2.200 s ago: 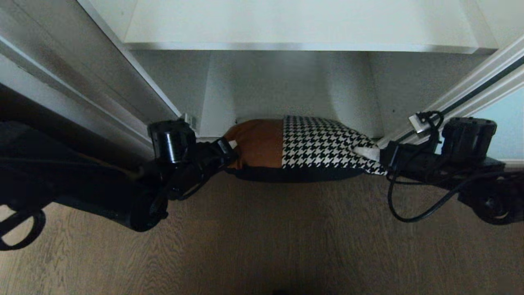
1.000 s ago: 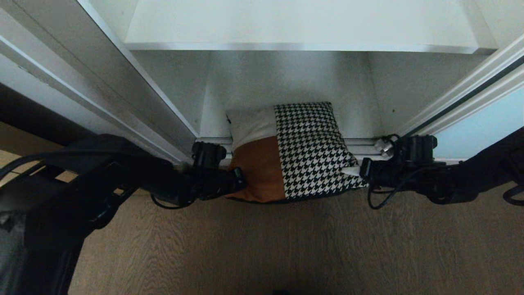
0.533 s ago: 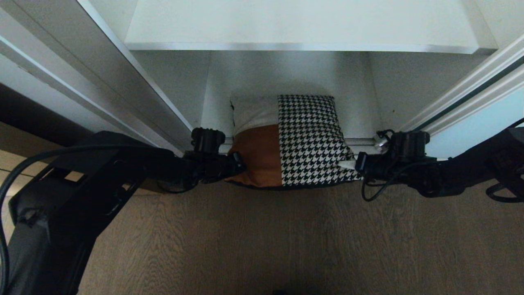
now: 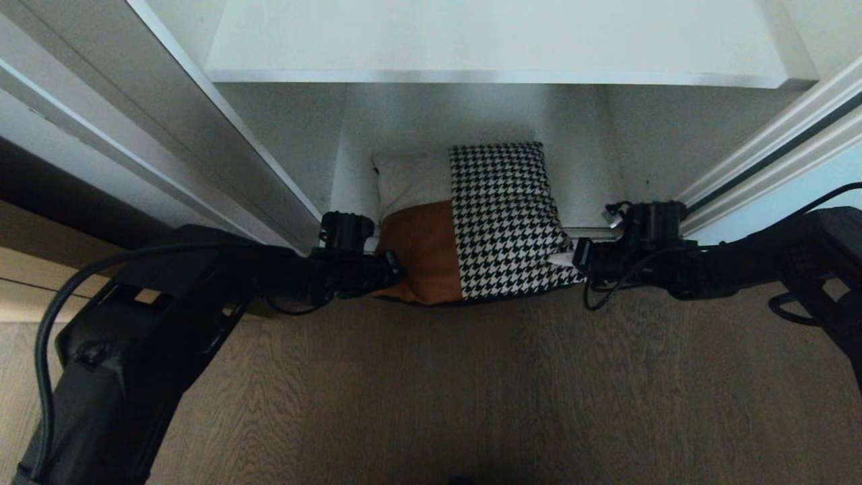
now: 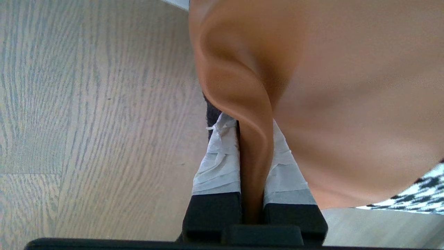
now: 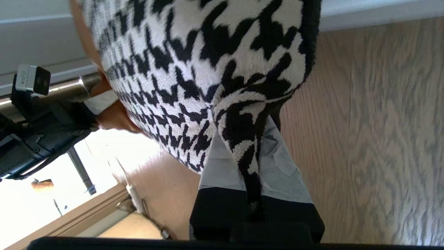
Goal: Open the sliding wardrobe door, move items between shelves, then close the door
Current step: Place the pillow on the lower shelf
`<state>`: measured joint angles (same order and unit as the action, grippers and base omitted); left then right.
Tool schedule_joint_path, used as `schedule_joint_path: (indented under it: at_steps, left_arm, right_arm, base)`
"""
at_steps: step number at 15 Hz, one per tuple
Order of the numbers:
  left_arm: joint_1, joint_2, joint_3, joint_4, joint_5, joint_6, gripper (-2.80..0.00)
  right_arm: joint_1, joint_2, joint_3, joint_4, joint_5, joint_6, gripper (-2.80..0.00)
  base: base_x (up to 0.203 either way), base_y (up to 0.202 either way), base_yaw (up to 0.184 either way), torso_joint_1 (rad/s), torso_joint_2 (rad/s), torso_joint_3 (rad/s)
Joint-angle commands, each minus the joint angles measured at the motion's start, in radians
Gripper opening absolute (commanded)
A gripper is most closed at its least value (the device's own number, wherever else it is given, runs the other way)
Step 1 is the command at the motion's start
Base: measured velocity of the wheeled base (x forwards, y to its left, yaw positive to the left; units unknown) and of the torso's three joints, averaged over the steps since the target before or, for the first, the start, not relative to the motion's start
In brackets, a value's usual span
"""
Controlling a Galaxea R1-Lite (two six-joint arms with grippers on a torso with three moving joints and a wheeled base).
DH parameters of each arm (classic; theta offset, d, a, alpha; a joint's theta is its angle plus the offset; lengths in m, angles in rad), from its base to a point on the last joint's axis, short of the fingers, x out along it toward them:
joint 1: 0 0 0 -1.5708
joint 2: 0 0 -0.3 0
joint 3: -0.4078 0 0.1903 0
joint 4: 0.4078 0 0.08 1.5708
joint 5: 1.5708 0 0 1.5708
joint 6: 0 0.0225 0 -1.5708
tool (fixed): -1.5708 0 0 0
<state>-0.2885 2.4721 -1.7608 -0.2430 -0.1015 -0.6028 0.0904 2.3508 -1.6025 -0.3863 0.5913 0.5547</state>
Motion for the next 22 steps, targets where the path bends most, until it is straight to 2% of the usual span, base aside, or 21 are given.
schedule_joint_path:
  at_steps: [1,5,9,16,20,22]
  left_arm:
    - [0.002,0.044,-0.015,-0.013,0.004,-0.003,-2.80]
    - [0.000,0.034,-0.044,-0.016,0.013,-0.002,-2.80]
    - [0.004,0.033,-0.175,0.014,0.009,0.004,-2.80]
    - [0.005,0.070,-0.166,0.022,0.024,0.002,-2.80]
    - [-0.003,0.030,-0.072,0.008,0.061,0.011,-2.80]
    - [-0.009,0.026,-0.076,0.007,0.062,0.009,-2.80]
  right_arm:
    - [0.003,0.038,-0.027,0.020,0.004,0.003,-2.80]
    - [0.003,0.053,-0.088,0.032,0.004,0.010,-2.80]
    - [0.002,0.044,-0.136,0.040,0.006,0.014,-2.80]
    - [0.005,0.095,-0.165,0.026,0.001,0.008,-2.80]
    - [0.016,0.070,-0.126,0.023,0.001,0.004,-2.80]
    - [0.017,0.071,-0.126,0.023,0.002,0.004,-2.80]
  base:
    - [0.000,0.000,0.000,0.000,0.00,0.000]
    - [0.000,0.000,0.000,0.000,0.00,0.000]
    - [0.000,0.000,0.000,0.000,0.00,0.000]
    - [0.000,0.000,0.000,0.000,0.00,0.000]
    - [0.000,0.000,0.000,0.000,0.00,0.000]
    - [0.000,0.000,0.000,0.000,0.00,0.000]
